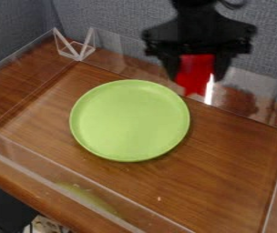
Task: Put the carrot on the left side
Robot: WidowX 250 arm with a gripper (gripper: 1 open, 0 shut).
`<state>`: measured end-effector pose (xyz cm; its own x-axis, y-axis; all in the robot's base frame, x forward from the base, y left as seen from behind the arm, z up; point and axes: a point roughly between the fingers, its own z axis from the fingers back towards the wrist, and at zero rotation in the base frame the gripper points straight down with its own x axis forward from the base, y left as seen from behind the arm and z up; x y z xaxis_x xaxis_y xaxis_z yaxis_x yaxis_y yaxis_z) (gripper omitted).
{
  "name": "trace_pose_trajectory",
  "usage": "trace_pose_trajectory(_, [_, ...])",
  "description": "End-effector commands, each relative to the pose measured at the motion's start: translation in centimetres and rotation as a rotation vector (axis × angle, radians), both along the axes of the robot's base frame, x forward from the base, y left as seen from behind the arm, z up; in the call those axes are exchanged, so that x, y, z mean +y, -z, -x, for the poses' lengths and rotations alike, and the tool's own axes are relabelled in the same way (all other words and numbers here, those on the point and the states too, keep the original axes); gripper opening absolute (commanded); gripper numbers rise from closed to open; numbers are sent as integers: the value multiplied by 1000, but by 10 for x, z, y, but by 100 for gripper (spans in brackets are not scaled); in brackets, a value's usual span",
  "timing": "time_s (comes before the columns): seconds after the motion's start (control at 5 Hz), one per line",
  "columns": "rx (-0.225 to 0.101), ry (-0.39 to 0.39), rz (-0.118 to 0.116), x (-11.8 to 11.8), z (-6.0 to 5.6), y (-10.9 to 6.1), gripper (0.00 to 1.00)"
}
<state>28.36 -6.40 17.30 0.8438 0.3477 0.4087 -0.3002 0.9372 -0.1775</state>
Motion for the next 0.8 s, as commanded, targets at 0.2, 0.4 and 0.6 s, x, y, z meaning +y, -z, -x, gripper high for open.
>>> trace_pose_trajectory(0.2, [-33,-16,2,21,4,-9,0])
trace_pose_trajectory(0.4, [-18,-184,-16,71,1,-8,0])
trace_pose_trajectory(0.6, [-5,-272,-40,121,3,4,0])
